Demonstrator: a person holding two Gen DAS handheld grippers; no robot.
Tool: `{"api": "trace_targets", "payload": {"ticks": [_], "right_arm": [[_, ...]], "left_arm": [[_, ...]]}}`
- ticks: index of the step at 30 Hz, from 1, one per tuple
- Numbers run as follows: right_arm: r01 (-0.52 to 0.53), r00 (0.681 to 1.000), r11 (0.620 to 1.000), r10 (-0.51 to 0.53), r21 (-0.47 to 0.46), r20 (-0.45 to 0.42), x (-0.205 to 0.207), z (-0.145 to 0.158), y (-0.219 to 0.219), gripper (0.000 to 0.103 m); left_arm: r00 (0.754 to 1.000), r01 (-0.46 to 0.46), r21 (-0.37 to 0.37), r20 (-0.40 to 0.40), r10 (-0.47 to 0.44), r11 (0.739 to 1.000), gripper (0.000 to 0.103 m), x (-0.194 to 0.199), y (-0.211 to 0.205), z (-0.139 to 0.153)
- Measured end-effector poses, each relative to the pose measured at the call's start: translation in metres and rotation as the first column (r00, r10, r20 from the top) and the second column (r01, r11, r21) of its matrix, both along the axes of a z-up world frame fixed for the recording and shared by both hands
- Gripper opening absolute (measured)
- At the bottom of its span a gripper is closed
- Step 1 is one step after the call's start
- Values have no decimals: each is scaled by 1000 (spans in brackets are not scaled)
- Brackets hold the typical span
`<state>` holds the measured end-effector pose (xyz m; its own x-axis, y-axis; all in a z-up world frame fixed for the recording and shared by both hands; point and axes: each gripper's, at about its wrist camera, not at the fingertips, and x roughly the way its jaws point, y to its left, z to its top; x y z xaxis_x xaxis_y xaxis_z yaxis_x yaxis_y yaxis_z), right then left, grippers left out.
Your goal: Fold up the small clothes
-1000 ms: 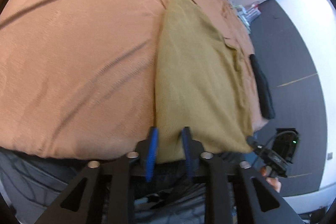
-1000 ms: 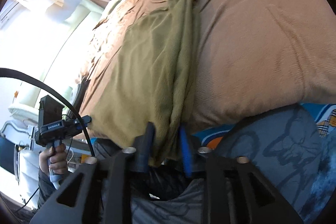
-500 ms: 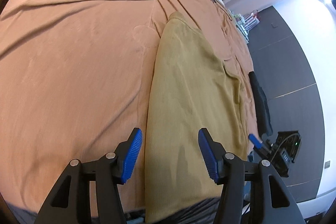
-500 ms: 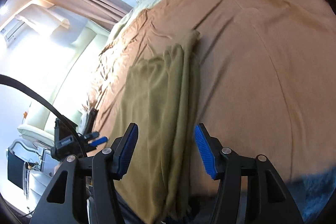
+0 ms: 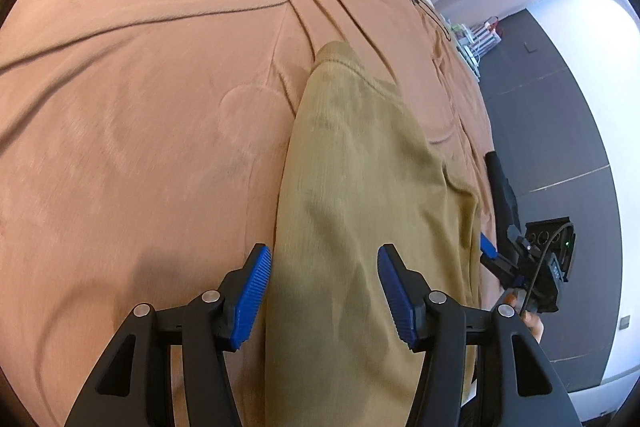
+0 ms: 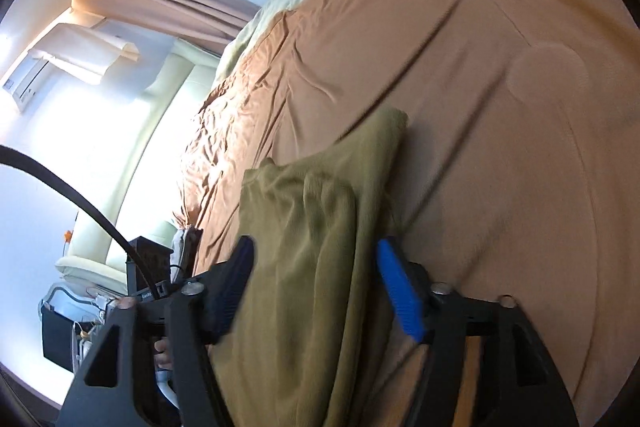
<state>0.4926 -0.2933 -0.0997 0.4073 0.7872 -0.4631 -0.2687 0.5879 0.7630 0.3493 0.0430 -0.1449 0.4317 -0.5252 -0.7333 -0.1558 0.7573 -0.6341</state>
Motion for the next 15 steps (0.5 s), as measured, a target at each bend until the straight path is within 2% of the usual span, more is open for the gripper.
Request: {"api": "trace_targets", "payload": {"ticks": [7, 13, 15], "right_arm": [[-21, 999, 1000, 21, -17, -32, 38, -12, 12, 72], [-46, 998, 999, 45, -22, -50, 43, -12, 15, 72], [-56, 995, 998, 56, 6, -80, 41, -15, 11, 72]], "left_arm": [[1000, -6, 6, -21, 6, 1000, 58, 29, 1, -10], [1000, -6, -5, -12, 6, 1000, 58, 47, 2, -14], [1000, -1, -13, -1, 1, 1000, 58, 54, 2, -14]]}}
